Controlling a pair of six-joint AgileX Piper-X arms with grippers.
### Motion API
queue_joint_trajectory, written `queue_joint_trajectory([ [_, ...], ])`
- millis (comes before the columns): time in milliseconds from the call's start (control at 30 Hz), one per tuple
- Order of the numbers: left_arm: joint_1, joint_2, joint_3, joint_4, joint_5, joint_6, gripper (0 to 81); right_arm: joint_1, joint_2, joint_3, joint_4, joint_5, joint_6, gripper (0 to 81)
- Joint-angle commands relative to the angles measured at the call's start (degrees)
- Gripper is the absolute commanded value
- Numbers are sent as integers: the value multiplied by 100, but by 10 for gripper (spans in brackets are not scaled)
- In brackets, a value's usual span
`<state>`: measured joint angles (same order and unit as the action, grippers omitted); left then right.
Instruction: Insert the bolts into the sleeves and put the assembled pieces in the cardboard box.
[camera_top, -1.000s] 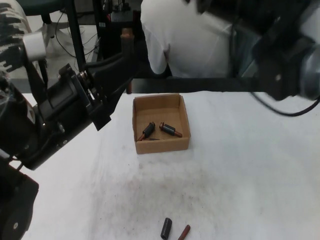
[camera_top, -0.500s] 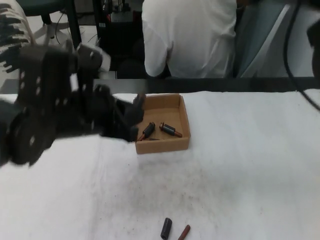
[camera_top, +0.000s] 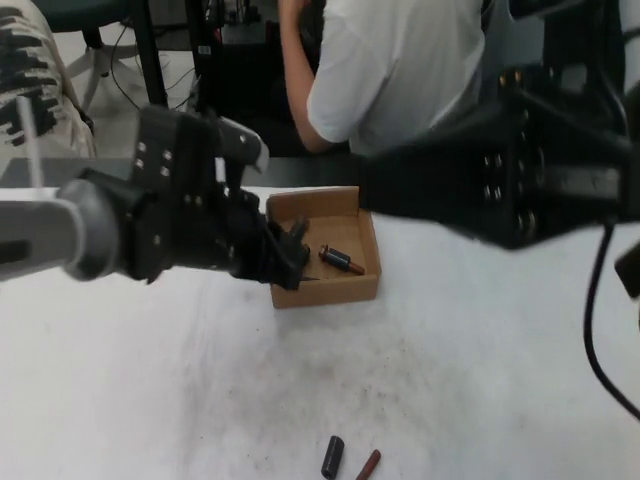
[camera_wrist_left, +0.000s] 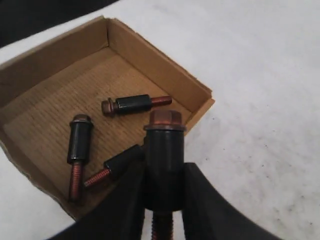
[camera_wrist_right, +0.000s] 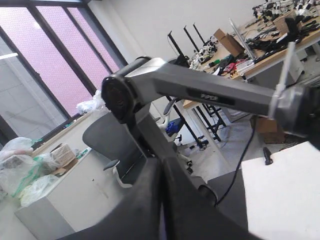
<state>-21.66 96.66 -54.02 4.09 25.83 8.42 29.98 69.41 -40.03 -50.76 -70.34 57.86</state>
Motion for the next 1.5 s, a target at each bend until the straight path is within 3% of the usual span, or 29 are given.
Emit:
queue_joint_trajectory([
  [0, 0, 412, -458, -93, -38, 74, 3, 84, -235, 228, -43, 17, -4, 8],
  [433, 0, 1826, -2104, 823, -300, 170, 3, 84, -269, 258, -43, -7, 42, 8],
  [767, 0, 2066, -2452, 1070, -538, 370, 3, 84, -269, 258, -43, -7, 42, 8],
  [867, 0, 2066, -2496, 1041, -514, 503, 89, 84, -269, 258, -43, -7, 42, 8],
  [967, 0, 2066, -2493, 1026, -515, 477, 286, 84, -269, 258, -43, -7, 42, 8],
  [1033, 0, 2066, -2493, 1070, -515, 446, 463, 84, -269, 258, -43, -7, 42, 8],
  [1100, 0, 2066, -2493, 1068, -572, 321, 561, 84, -269, 258, -43, -6, 52, 8],
  [1300, 0, 2066, -2493, 1205, -570, 140, 563, 84, -269, 258, -43, -6, 113, 8],
  [1467, 15, 1810, -2544, 2471, -570, 381, 563, 67, -269, 258, -43, -6, 83, 8],
])
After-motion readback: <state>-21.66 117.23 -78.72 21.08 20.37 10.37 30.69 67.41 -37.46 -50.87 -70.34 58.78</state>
